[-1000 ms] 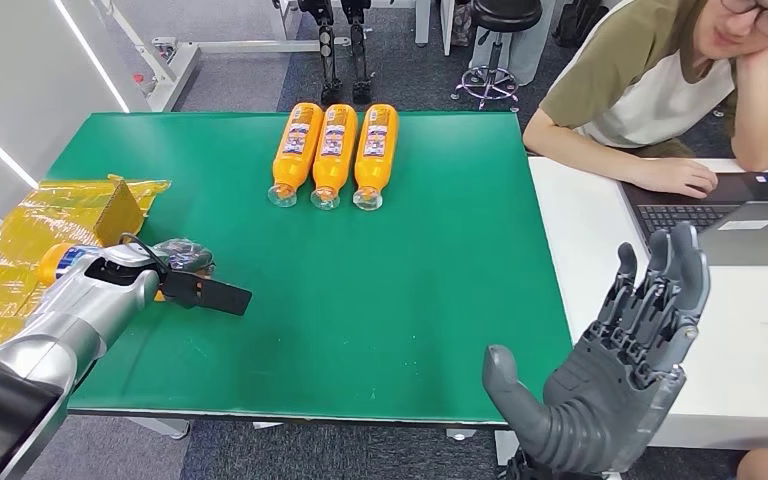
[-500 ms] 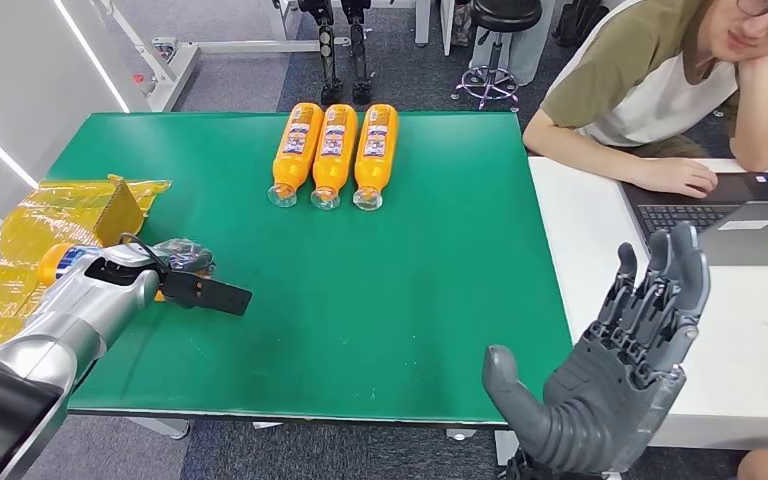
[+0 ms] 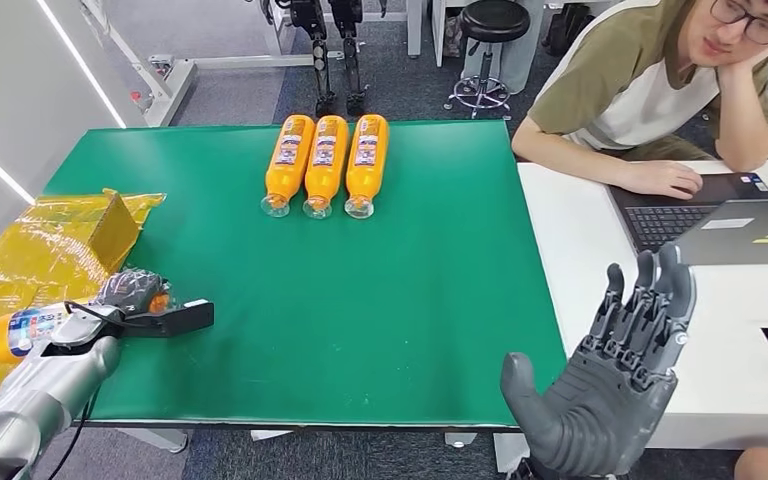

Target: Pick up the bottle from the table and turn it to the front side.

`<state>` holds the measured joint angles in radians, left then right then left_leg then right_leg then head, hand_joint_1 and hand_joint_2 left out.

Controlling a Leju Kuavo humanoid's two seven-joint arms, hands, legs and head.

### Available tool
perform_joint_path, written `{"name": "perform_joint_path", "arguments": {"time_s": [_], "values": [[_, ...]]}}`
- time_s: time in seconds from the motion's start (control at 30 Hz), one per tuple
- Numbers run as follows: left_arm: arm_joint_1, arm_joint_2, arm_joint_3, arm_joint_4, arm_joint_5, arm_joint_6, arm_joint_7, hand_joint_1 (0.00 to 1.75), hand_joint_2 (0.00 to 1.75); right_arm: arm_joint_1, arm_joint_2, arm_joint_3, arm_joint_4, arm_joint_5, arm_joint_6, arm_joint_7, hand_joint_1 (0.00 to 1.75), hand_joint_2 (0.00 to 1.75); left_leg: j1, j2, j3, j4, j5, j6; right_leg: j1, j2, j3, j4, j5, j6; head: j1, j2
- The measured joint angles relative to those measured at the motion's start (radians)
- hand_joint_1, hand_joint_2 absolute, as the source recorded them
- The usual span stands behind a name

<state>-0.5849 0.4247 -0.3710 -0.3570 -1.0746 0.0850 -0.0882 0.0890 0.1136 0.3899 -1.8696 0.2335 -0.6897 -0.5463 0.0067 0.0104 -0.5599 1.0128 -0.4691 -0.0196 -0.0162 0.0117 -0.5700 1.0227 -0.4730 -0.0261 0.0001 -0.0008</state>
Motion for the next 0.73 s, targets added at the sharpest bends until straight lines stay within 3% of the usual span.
{"name": "perform_joint_path", "arguments": {"time_s": [0.17,0.27,0.3,0.4,0.43,0.47,0.73], "values": [[0.017,0.006,0.033,-0.009,-0.028,-0.002,-0.002,1.54,1.75,0.007,-0.001,0.0,0.0,0.001,0.008,0.004,0.0,1.75,0.0,0.0,0.004,-0.002,0.0,-0.001,0.0,0.0,0.002,0.0,0.0,-0.001,0.0,0.0],[0.025,0.008,0.053,-0.015,-0.047,-0.002,-0.004,1.46,1.75,0.015,-0.002,0.001,-0.004,0.015,0.02,0.005,0.0,1.75,0.0,-0.001,0.005,-0.004,0.0,-0.001,0.0,0.0,0.002,0.0,-0.001,-0.003,0.0,0.0],[0.027,0.008,0.059,-0.017,-0.053,-0.002,-0.007,1.31,1.75,0.019,-0.002,0.001,-0.006,0.02,0.023,0.007,0.0,1.75,0.0,-0.002,0.005,-0.004,0.001,-0.001,0.0,-0.001,0.002,0.0,-0.002,-0.003,0.0,0.0],[0.033,0.011,0.07,-0.021,-0.068,0.0,-0.02,0.39,1.75,0.028,-0.005,0.001,-0.011,0.028,0.036,0.014,0.0,1.75,0.0,-0.002,0.005,-0.004,0.001,-0.001,0.0,-0.001,0.003,0.0,-0.002,-0.004,0.0,0.0],[0.036,0.012,0.073,-0.023,-0.074,0.003,-0.025,0.16,1.75,0.029,-0.006,0.001,-0.011,0.029,0.04,0.014,0.0,1.75,0.0,-0.002,0.005,-0.005,0.001,-0.001,0.0,-0.001,0.003,0.0,-0.002,-0.004,0.0,0.0],[0.039,0.014,0.075,-0.025,-0.079,0.006,-0.03,0.05,1.75,0.03,-0.007,0.001,-0.011,0.029,0.044,0.015,0.0,1.75,0.0,-0.002,0.005,-0.005,0.001,-0.001,0.0,-0.001,0.003,0.0,-0.002,-0.004,0.0,0.0],[0.056,0.015,0.08,-0.049,-0.106,0.049,-0.043,0.0,1.75,0.031,-0.008,0.004,-0.011,0.029,0.069,0.03,0.0,1.75,0.0,-0.003,0.005,-0.005,0.001,-0.002,0.0,-0.002,0.002,0.0,-0.003,-0.004,0.0,0.0]]}}
